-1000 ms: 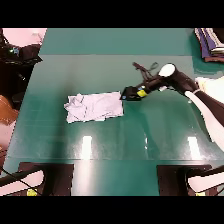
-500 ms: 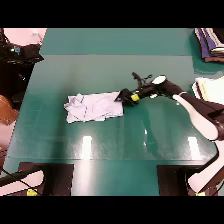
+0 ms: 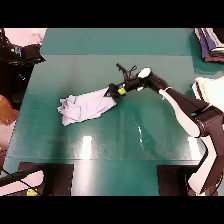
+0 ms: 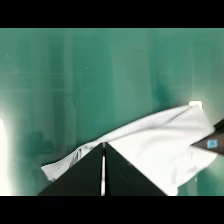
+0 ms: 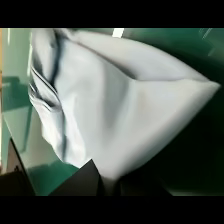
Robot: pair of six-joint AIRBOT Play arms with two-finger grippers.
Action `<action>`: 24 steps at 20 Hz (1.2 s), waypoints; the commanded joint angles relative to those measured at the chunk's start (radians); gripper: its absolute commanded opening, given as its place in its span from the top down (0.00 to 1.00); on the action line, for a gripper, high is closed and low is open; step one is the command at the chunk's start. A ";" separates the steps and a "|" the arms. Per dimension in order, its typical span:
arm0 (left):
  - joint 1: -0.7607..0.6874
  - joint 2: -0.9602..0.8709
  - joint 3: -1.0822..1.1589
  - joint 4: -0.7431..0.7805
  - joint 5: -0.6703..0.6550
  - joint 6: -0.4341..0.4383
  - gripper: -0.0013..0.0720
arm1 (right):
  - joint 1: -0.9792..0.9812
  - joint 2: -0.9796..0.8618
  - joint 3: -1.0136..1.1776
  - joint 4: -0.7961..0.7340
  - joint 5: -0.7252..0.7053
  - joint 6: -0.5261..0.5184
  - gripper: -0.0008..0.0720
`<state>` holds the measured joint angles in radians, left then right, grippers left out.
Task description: Fold the shirts.
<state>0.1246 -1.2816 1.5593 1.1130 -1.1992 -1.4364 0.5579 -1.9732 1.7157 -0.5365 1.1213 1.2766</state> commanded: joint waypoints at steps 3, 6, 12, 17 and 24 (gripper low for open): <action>-0.106 0.000 0.000 -0.023 -0.004 0.002 0.96 | -0.232 0.159 0.039 -0.169 0.025 0.072 0.97; -0.221 0.000 0.000 -0.021 0.035 0.001 0.95 | -0.444 0.278 0.021 -0.307 0.066 0.118 0.97; -0.382 0.000 0.000 -0.021 0.101 0.000 0.95 | -0.902 0.412 0.017 -0.407 0.089 0.137 0.97; -0.418 0.000 0.000 -0.024 0.129 -0.005 0.95 | -1.123 0.415 0.018 -0.397 0.082 0.135 0.97; -0.418 0.000 0.000 -0.024 0.136 -0.015 0.95 | -1.147 0.417 0.206 -0.399 0.080 0.110 0.97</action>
<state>-0.2913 -1.2816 1.5593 1.0897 -1.0687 -1.4475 -0.5747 -1.5578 1.8301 -0.9325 1.1946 1.3872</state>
